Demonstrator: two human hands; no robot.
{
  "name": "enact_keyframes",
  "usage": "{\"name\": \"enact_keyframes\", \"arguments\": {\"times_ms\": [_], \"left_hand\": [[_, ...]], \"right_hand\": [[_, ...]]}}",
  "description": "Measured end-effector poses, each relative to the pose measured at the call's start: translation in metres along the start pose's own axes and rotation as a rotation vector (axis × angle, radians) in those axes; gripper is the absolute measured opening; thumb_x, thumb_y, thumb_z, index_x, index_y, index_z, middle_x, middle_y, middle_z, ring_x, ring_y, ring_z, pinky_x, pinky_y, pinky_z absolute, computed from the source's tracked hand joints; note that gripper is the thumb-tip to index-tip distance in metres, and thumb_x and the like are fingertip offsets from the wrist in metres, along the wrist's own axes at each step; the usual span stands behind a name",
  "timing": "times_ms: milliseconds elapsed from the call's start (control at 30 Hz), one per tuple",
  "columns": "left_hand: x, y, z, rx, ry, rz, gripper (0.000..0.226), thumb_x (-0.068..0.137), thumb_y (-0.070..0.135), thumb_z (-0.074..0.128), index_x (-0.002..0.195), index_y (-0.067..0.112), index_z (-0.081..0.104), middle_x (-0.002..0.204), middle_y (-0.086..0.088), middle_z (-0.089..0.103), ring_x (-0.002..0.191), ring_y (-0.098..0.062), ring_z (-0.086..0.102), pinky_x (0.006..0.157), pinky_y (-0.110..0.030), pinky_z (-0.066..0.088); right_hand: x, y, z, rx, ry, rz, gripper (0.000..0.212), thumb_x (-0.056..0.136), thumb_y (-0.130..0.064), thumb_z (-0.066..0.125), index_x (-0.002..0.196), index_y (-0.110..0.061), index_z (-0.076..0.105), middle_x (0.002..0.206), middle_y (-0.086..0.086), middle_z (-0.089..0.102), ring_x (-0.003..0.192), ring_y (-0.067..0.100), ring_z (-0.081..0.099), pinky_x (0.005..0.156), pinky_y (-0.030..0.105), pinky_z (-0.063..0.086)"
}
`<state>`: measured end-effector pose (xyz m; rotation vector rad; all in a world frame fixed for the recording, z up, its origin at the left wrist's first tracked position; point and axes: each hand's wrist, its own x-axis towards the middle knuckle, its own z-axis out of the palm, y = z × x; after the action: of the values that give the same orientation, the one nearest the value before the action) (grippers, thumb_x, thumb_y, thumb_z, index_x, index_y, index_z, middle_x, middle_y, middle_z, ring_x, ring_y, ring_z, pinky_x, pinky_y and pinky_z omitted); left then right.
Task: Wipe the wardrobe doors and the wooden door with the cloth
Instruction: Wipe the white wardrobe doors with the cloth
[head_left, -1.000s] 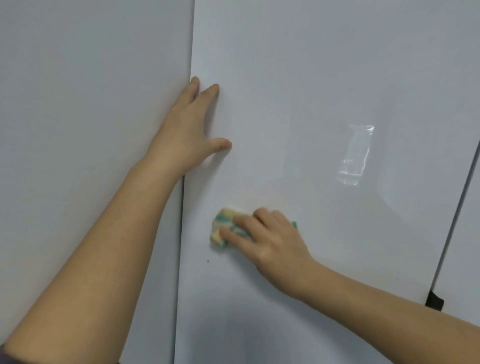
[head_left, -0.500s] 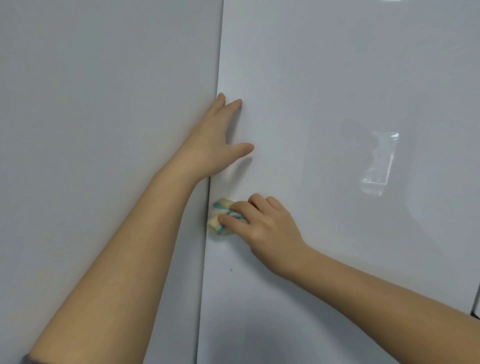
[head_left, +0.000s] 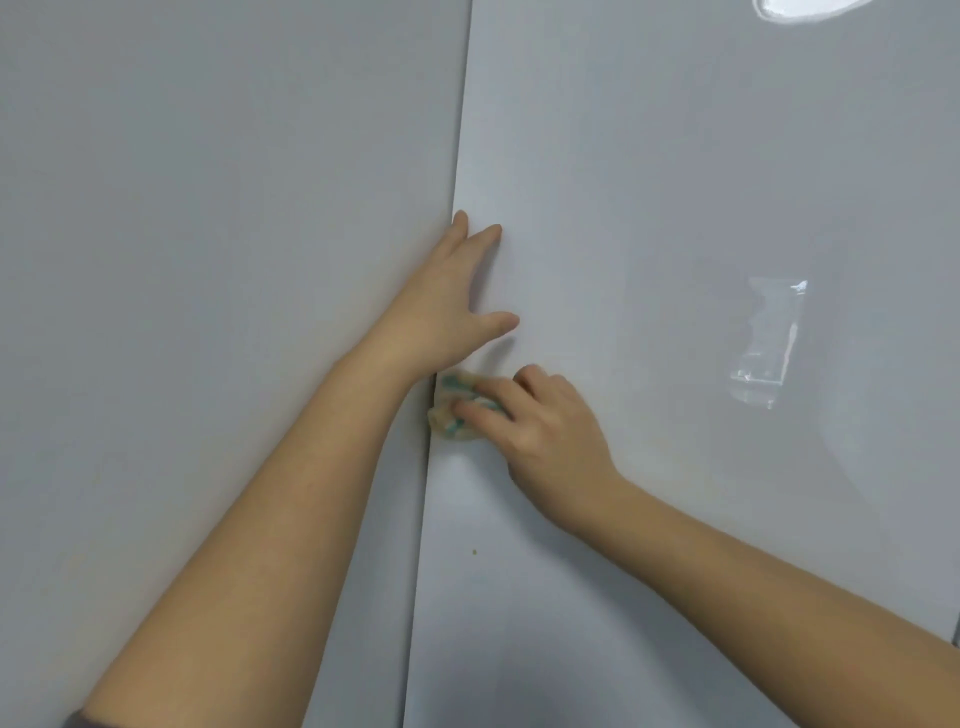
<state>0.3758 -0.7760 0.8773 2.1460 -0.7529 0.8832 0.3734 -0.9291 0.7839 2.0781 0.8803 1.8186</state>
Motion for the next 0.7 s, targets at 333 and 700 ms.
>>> {"name": "enact_keyframes", "arguments": {"times_ms": [333, 700], "left_hand": [[-0.003, -0.004, 0.007, 0.062, 0.028, 0.035, 0.084, 0.088, 0.038, 0.068, 0.155, 0.030, 0.019, 0.164, 0.003, -0.005, 0.150, -0.008, 0.002, 0.110, -0.018, 0.008], [-0.026, -0.014, 0.052, 0.137, 0.157, 0.113, 0.079, 0.092, 0.047, 0.058, 0.156, 0.029, 0.013, 0.164, 0.000, -0.003, 0.151, -0.017, -0.006, 0.116, -0.028, 0.008]], "right_hand": [[-0.055, 0.003, -0.021, 0.016, -0.189, -0.135, 0.045, 0.096, 0.002, 0.034, 0.102, -0.020, 0.072, 0.100, 0.000, 0.069, 0.072, 0.024, 0.050, 0.063, 0.032, 0.032], [-0.075, 0.036, -0.064, -0.022, -0.186, -0.063, 0.041, 0.098, 0.001, 0.039, 0.107, -0.020, 0.073, 0.109, 0.000, 0.070, 0.076, 0.027, 0.052, 0.062, 0.034, 0.040]]}}
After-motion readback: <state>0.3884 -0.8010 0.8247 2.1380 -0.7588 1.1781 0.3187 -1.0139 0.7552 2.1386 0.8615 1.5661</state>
